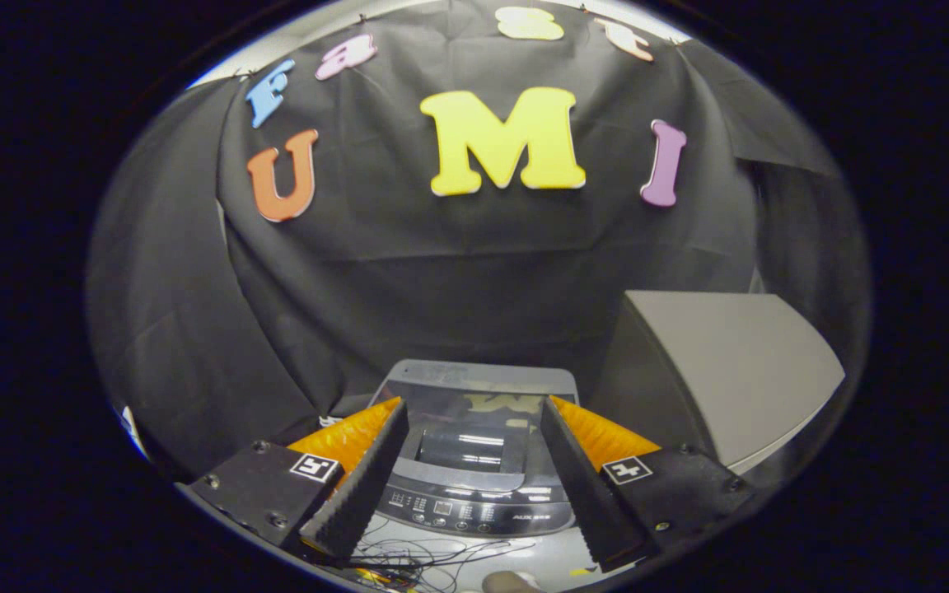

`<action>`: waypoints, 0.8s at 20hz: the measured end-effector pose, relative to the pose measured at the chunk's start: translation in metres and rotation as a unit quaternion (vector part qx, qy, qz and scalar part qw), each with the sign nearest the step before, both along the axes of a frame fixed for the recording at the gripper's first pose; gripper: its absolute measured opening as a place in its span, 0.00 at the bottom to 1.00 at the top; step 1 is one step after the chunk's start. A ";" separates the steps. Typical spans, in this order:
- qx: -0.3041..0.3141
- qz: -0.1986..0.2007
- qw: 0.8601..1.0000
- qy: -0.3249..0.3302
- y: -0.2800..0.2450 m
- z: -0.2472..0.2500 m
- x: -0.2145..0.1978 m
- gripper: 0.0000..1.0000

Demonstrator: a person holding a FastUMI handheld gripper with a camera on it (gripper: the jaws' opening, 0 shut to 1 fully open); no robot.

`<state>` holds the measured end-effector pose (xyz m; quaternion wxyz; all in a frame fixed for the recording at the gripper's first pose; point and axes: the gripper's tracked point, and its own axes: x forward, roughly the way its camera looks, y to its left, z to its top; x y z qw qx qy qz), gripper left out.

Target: Put the clothes into the washing machine and then close the washing machine lid.

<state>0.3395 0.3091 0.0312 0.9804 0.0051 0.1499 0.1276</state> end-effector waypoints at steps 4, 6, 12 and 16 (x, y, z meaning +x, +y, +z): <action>0.020 0.001 0.998 -0.055 -0.085 0.028 -0.070 1.00; 0.039 -0.009 0.997 -0.071 -0.134 0.031 -0.102 1.00; 0.055 -0.083 0.991 -0.087 -0.286 -0.002 -0.190 0.99; 0.034 -0.114 0.989 -0.083 -0.353 -0.028 -0.252 0.99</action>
